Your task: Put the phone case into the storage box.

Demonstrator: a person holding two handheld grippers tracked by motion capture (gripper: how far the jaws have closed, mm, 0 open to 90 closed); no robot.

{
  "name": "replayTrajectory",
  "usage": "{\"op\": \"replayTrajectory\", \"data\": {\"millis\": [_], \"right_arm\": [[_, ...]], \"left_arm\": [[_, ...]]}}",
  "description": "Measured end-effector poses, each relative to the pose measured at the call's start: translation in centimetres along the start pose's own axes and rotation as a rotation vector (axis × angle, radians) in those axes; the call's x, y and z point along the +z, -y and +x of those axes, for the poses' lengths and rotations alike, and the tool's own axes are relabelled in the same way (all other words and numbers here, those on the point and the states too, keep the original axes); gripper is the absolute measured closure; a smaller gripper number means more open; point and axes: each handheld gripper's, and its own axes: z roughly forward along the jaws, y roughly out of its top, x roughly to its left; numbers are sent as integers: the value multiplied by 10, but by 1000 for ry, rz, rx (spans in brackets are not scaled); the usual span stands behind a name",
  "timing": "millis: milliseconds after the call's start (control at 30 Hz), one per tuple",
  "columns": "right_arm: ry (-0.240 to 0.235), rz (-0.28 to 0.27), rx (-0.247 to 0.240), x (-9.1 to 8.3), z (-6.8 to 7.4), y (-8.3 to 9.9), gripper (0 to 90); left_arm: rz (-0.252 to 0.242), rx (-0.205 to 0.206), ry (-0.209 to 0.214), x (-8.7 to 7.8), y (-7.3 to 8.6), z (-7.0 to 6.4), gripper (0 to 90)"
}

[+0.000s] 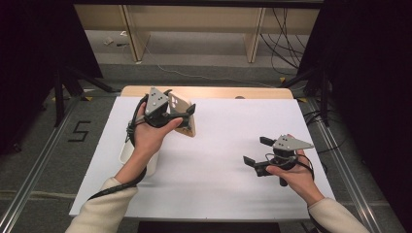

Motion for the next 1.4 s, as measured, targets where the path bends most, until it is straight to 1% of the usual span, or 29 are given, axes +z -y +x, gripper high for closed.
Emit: {"op": "replayTrajectory", "data": {"millis": [533, 567, 867, 1000, 1033, 1400], "right_arm": [[13, -7, 9, -1, -2, 1, 54], [13, -7, 9, -1, -2, 2, 54], [16, -8, 9, -1, -2, 2, 58], [16, -5, 9, -1, -2, 2, 59], [17, -6, 11, 0, -2, 2, 59], [15, -3, 11, 0, -2, 3, 61]], "left_arm": [[-2, -2, -25, -2, -1, 5, 101], [-16, 41, -40, -1, -2, 9, 101], [-21, 46, -51, -3, -3, 14, 101], [-27, 43, -57, -4, -4, 17, 101], [-13, -4, -50, -5, -3, 14, 101], [-20, -2, -68, -8, -5, 19, 101]]}}
